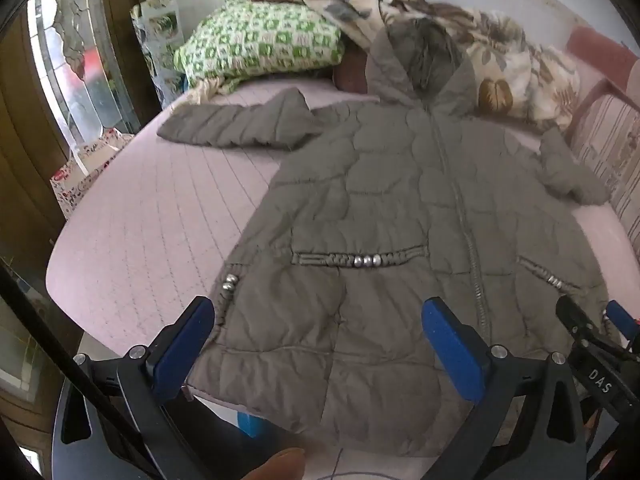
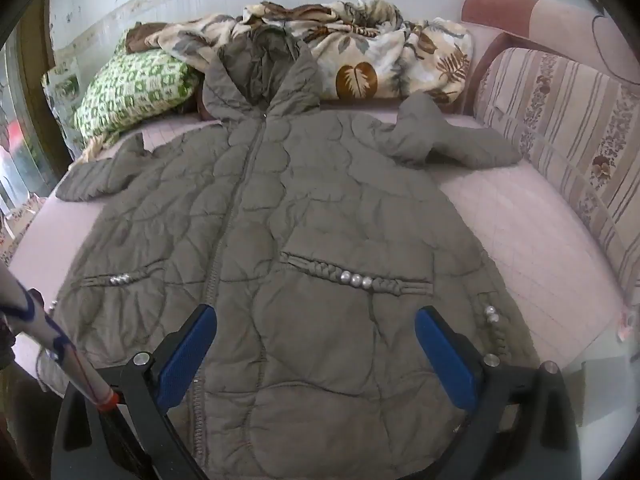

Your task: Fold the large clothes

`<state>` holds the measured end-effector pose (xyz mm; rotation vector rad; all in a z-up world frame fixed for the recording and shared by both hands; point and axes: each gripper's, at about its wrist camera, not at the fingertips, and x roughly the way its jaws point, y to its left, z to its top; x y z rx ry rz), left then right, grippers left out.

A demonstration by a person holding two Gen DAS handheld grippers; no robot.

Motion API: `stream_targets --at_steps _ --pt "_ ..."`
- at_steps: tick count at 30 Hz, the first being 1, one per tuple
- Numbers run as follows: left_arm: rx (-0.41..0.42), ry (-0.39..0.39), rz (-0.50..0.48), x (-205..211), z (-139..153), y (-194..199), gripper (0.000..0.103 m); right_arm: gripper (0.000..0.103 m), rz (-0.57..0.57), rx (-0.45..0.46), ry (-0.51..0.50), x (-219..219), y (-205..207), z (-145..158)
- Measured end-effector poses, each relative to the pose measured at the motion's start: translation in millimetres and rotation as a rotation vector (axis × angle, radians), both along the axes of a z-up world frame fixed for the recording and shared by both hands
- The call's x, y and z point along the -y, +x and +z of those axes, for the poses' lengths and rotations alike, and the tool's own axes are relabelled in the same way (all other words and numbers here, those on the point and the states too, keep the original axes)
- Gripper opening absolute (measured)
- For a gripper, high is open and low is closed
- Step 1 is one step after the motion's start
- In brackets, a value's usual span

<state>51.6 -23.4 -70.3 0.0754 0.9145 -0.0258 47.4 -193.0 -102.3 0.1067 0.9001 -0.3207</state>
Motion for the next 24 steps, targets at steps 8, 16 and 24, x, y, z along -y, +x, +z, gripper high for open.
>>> stream_targets --at_steps 8,16,24 --pt "-0.071 0.011 0.004 -1 -35 17 0.103 0.101 0.003 -0.034 -0.007 18 -2 -9" --pt "-0.148 0.028 0.013 -4 -69 31 0.103 0.101 0.017 -0.056 -0.012 18 2 -19" --pt "-0.178 0.043 0.027 -3 -90 39 0.103 0.101 0.020 -0.061 -0.017 19 1 -21"
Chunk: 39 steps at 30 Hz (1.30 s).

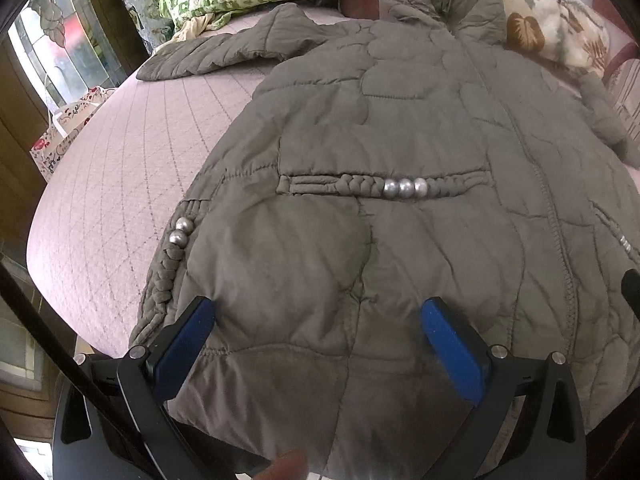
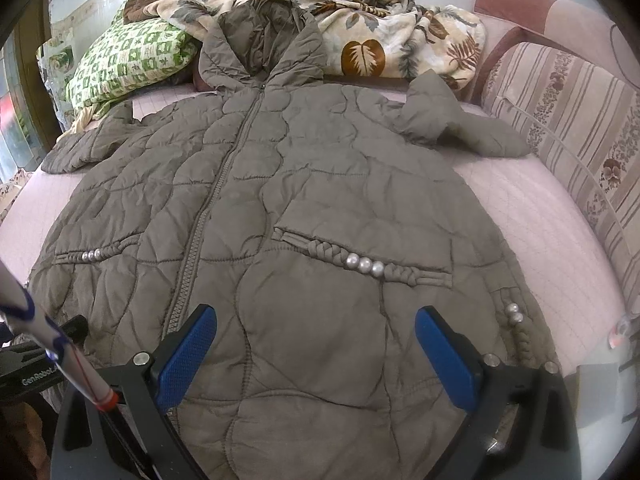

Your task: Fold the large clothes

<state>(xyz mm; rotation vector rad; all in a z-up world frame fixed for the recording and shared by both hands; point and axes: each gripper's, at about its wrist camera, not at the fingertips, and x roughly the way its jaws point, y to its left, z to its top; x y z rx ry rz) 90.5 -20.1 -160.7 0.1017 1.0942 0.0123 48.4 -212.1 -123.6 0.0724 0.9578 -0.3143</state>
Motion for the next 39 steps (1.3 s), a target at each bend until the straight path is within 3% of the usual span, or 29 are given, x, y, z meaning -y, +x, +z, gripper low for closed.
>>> stream_targets --at_steps 5,10,13,18,26,30,39 --pt "-0.030 -0.047 0.042 -7 -9 0 0.103 0.101 -0.003 0.000 0.006 0 0 0" --pt "-0.005 -0.065 0.029 -10 -13 -6 0.103 0.101 -0.002 0.006 0.007 1 -1 1" --pt "-0.003 -0.015 -0.015 -3 -10 -10 0.103 0.101 -0.001 0.014 0.011 0 -2 6" --pt "0.110 -0.022 0.001 -5 30 -26 0.101 0.101 0.011 0.041 0.005 -3 -8 21" --pt "0.327 -0.066 0.021 -11 132 -59 0.101 0.101 -0.007 0.086 -0.045 -4 -25 61" --pt "0.342 -0.073 -0.029 -5 152 -69 0.101 0.101 -0.020 0.097 -0.052 -3 -35 75" --pt "0.328 -0.023 -0.142 19 161 -107 0.101 0.101 -0.033 0.102 -0.075 -5 -60 92"
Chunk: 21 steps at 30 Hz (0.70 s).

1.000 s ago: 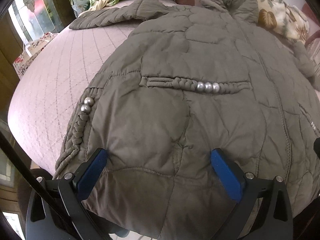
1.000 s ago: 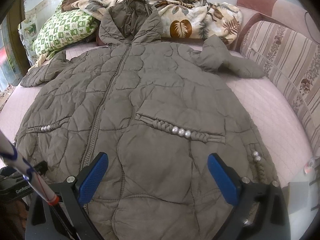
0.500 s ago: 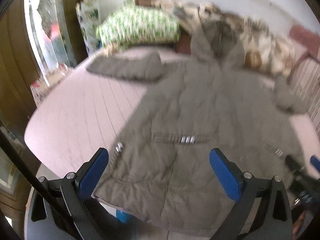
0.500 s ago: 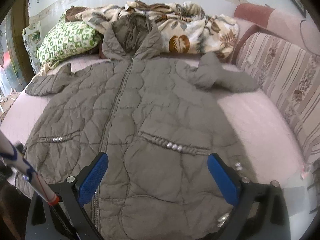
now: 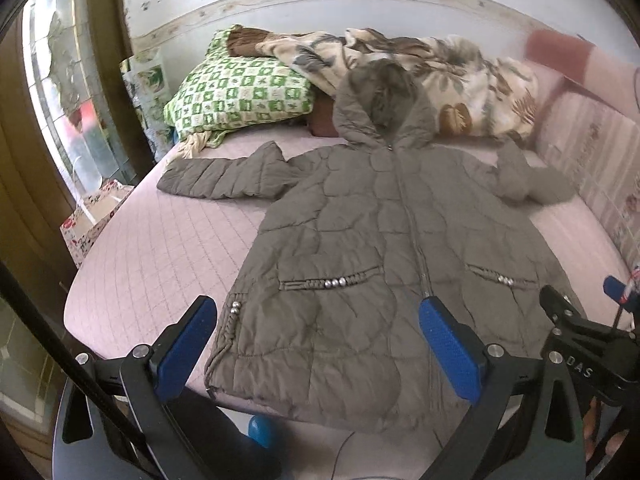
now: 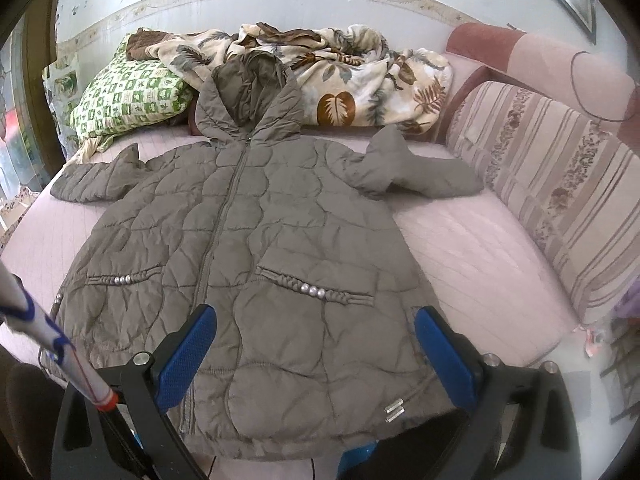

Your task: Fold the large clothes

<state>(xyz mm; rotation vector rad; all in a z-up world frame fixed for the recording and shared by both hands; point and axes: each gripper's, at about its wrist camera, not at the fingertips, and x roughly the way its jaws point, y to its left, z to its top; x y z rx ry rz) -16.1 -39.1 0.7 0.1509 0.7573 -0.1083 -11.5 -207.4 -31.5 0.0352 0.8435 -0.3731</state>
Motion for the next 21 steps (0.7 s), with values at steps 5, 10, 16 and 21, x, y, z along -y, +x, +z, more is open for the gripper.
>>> stream_targets --at_steps 5,10,16,21 --pt "0.034 0.024 -0.003 -2 5 -14 0.101 0.101 0.010 -0.006 -0.016 -7 -8 -1" --pt "0.037 0.023 0.016 -13 6 -18 0.101 0.101 0.048 -0.015 -0.028 -26 -6 -4" --pt "0.036 0.029 0.064 -41 5 -16 0.101 0.101 0.112 -0.038 -0.043 -56 2 -12" --pt "0.043 0.047 0.105 -61 1 -7 0.101 0.101 0.150 -0.061 -0.055 -74 14 -17"
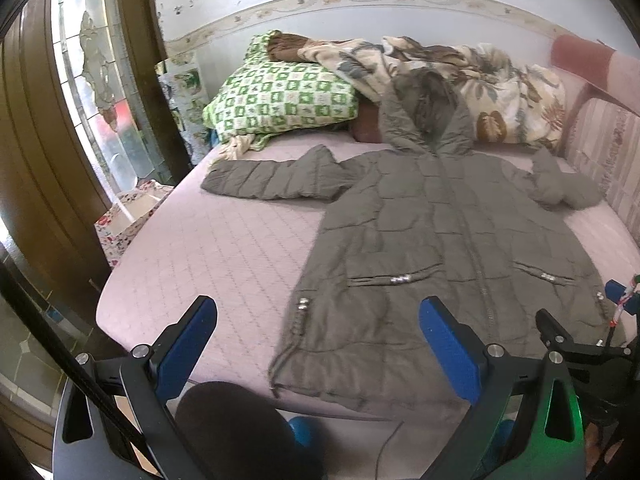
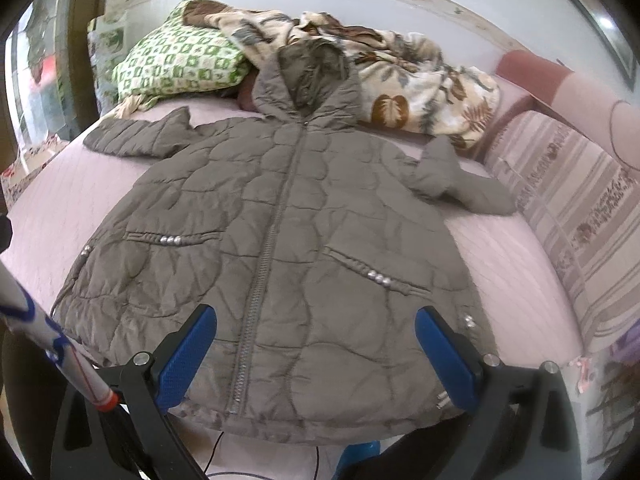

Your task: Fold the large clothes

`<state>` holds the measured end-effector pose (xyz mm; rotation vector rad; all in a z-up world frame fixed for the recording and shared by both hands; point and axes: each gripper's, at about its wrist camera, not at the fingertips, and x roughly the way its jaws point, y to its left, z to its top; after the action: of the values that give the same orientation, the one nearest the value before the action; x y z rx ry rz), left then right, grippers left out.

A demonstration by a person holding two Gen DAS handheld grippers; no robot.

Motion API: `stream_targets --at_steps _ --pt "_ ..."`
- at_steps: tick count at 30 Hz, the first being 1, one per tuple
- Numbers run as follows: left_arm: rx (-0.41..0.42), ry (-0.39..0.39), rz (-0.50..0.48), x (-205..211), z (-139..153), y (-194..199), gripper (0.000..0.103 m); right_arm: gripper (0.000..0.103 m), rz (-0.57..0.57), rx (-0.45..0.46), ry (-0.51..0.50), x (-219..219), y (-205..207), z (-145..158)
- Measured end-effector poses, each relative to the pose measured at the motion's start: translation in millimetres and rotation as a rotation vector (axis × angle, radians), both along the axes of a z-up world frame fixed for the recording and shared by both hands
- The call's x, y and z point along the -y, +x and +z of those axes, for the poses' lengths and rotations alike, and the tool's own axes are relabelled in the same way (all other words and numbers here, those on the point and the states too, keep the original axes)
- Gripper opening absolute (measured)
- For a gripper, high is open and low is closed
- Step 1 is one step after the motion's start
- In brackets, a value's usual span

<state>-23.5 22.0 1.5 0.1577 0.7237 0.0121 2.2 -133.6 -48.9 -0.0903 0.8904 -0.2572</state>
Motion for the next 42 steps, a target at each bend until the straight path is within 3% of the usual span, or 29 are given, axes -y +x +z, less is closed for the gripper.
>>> stream_targets --at_steps 19,34,42 --pt "-0.042 -0.029 0.077 -42 -16 47 0.101 0.101 0.078 -0.020 -0.031 -38 55 -4" --pt "-0.042 -0.001 0.095 -48 -20 79 0.101 0.101 0.042 -0.057 -0.010 -24 81 -13" --pt "-0.070 -0.028 0.162 -84 -29 125 0.101 0.101 0.042 -0.057 -0.008 -19 96 -16"
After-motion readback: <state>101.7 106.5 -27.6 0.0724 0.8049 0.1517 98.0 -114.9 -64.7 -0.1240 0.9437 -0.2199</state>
